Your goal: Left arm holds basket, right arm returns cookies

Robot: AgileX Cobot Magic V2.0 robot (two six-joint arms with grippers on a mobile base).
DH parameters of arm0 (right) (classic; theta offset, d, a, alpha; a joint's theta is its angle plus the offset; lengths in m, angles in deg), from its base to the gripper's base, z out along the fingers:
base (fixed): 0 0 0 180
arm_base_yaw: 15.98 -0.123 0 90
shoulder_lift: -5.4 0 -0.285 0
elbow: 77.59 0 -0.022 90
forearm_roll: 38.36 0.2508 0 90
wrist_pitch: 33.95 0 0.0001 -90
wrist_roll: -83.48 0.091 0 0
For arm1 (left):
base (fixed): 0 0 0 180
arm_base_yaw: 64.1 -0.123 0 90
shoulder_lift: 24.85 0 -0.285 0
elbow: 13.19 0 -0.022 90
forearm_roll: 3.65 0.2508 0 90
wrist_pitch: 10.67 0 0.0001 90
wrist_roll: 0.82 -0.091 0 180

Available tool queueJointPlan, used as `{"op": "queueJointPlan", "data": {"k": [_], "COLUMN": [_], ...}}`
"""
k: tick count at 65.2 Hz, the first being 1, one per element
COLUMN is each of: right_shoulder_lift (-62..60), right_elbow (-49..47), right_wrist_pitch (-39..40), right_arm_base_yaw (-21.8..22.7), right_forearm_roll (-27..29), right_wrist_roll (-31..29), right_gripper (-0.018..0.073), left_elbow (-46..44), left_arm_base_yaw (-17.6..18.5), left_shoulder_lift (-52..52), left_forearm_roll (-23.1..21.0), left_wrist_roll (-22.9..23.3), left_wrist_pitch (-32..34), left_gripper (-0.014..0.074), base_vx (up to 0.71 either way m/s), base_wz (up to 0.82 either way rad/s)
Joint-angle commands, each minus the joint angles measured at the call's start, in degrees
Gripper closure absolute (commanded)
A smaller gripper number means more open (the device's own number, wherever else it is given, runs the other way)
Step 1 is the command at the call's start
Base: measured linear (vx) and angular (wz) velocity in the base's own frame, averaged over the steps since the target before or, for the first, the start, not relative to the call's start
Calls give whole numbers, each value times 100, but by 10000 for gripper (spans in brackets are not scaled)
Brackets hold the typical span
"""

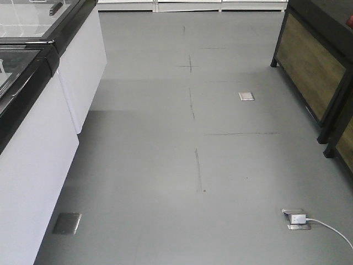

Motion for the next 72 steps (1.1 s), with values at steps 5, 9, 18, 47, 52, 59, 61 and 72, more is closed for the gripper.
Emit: {"op": "queueJointPlan", "data": {"k": [5,9,18,47,52,59,61,72], "right_shoulder_lift": [-58,-58,-58,-58,-58,-58,-58,-58], "right_elbow": [-12,-12,-12,-12,-12,-12,-12,-12], "right_wrist_pitch": [413,413,413,413,413,413,413,413], "right_arm_base_yaw": [2,2,2,2,2,2,2,2], "right_forearm_roll": [-46,-46,-46,-46,-46,-46,-46,-46], "right_wrist_roll": [7,7,7,7,7,7,7,7], "right_gripper": [568,568,568,568,568,568,568,568], "left_elbow": [-510,-684,-988,-1233,-1502,-2025,-2176,-2975], "left_arm_base_yaw": [9,9,9,-1081,-1436,-1847,-1946,-2529], "left_shoulder_lift": [340,552,1078,1821,1934,2136,2219,2711], "left_forearm_roll": [97,295,473,602,516,208,95,-644], "left_wrist_roll": [699,884,1488,3740,3897,3874,3862,3695], "left_wrist_pitch": [-140,-260,-430,-51,-172,-437,-533,-1031], "left_gripper": [458,394,232,72,72,72,72,72], "base_vx": [0,0,0,0,0,0,0,0], "base_wz": [0,0,0,0,0,0,0,0]}}
